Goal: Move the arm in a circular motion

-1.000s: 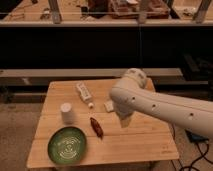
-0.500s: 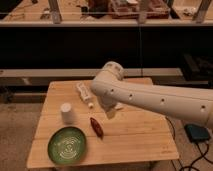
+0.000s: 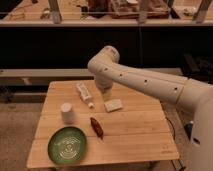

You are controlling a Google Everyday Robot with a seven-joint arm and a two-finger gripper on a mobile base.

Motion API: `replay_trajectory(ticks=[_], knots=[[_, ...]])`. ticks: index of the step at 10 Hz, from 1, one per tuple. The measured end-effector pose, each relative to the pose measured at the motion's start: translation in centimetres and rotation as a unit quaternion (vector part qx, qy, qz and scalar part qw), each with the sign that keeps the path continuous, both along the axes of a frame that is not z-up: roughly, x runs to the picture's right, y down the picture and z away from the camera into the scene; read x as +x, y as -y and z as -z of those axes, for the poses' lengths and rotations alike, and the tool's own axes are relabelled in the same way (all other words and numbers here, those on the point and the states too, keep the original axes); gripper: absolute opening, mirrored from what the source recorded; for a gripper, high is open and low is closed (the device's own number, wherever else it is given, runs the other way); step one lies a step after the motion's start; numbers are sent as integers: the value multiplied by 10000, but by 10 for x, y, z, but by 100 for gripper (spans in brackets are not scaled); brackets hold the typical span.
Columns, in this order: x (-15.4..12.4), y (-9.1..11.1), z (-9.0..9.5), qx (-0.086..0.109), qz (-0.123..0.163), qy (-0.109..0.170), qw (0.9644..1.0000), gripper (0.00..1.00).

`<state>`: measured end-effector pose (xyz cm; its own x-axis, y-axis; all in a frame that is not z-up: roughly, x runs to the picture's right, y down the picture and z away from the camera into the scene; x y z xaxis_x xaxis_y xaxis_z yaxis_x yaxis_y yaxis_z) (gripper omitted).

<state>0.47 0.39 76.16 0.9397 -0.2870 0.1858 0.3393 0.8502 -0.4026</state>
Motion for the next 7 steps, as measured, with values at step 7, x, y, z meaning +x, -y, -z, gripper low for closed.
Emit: replay_trajectory(ticks=[7], knots=[[110, -36, 7, -426, -797, -387, 9952, 59]])
